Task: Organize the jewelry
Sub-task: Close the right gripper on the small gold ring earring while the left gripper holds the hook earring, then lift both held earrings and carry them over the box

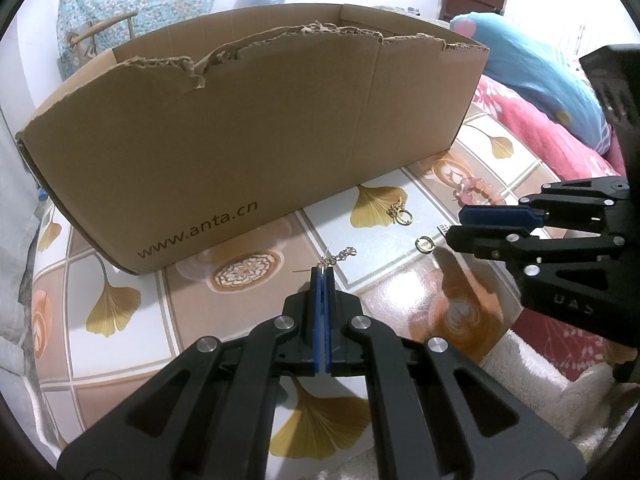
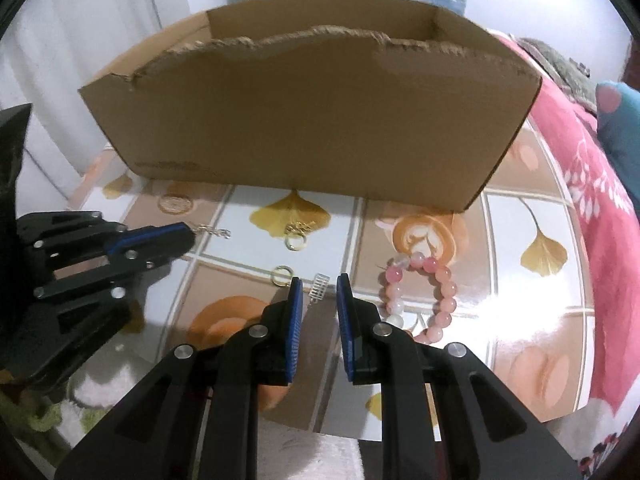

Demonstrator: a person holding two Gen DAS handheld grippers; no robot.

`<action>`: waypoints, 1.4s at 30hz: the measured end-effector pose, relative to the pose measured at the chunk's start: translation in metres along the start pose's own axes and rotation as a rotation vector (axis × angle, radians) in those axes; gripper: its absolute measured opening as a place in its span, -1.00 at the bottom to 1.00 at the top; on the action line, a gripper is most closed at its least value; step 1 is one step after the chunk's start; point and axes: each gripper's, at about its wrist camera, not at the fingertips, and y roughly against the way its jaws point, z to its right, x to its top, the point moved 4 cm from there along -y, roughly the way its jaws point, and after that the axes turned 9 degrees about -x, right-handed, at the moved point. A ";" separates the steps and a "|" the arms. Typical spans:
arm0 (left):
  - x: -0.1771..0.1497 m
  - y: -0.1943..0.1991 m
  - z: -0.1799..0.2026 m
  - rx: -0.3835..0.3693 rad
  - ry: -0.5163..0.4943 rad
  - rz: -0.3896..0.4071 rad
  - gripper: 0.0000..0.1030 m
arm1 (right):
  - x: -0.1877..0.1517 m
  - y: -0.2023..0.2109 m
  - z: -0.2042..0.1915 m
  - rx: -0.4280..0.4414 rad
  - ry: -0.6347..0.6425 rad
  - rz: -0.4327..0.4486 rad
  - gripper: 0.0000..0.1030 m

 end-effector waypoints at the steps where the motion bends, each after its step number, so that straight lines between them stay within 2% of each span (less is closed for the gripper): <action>1: 0.000 0.000 0.000 0.000 0.000 0.000 -0.98 | 0.000 -0.002 0.000 -0.002 0.001 -0.004 -0.66; 7: 0.000 0.000 0.000 0.000 0.001 0.000 -0.98 | -0.001 -0.004 -0.002 -0.012 0.018 0.000 -0.67; 20: -0.001 -0.002 0.000 -0.001 -0.003 -0.001 -0.98 | 0.006 -0.007 0.001 0.059 -0.015 -0.049 -0.91; 42: -0.001 0.003 0.002 0.013 -0.006 0.012 -0.99 | 0.007 0.005 0.039 0.079 -0.058 0.006 -0.91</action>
